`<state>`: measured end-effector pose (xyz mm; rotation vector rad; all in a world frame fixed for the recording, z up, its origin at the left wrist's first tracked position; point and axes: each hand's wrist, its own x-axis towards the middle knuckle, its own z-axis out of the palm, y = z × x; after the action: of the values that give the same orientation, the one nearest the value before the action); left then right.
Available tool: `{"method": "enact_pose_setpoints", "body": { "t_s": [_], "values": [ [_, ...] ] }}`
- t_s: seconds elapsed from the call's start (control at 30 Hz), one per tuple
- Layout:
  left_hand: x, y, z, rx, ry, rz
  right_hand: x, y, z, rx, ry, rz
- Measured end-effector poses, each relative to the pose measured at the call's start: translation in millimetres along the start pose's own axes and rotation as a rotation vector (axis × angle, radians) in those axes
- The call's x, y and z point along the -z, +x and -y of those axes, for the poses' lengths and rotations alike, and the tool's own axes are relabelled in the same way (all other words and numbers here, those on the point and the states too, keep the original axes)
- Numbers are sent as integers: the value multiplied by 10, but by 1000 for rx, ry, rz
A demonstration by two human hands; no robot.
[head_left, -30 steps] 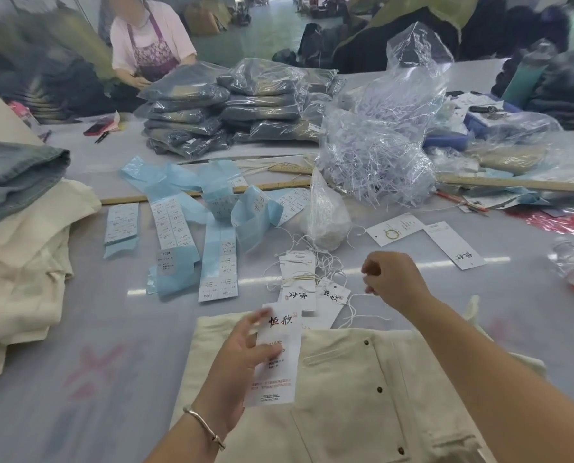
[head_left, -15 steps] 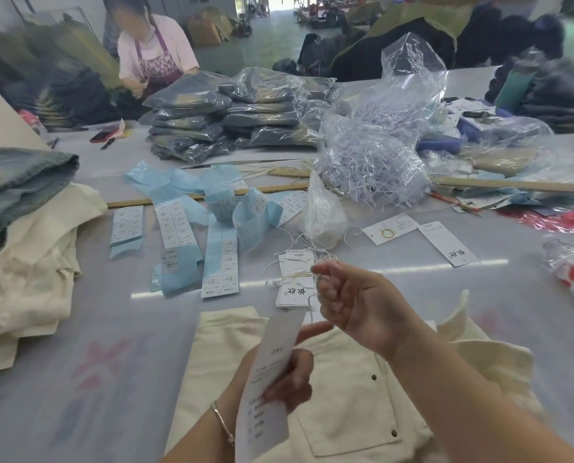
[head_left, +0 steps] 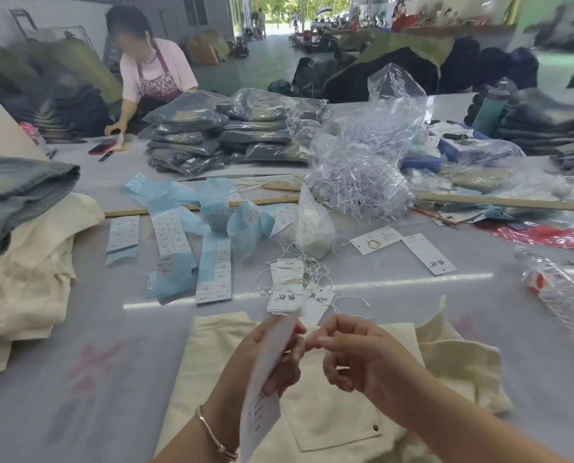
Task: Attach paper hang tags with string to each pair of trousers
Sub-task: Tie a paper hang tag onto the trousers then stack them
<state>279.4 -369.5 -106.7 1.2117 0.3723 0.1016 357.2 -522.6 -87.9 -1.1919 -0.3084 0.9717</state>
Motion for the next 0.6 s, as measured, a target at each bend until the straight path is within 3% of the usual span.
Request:
{"method": "enact_pose_setpoints", "body": {
  "t_s": [0.17,0.33,0.6],
  "values": [
    [-78,-206,30,-136,239,241,-18,-217,-243,3,-9,-250],
    [-145,-262,28,-95,408,267,-155,-332,-425,0,159,-346],
    [-110,-267,-46,-100,668,291,-271,-267,-336,42,218,-537]
  ]
}}
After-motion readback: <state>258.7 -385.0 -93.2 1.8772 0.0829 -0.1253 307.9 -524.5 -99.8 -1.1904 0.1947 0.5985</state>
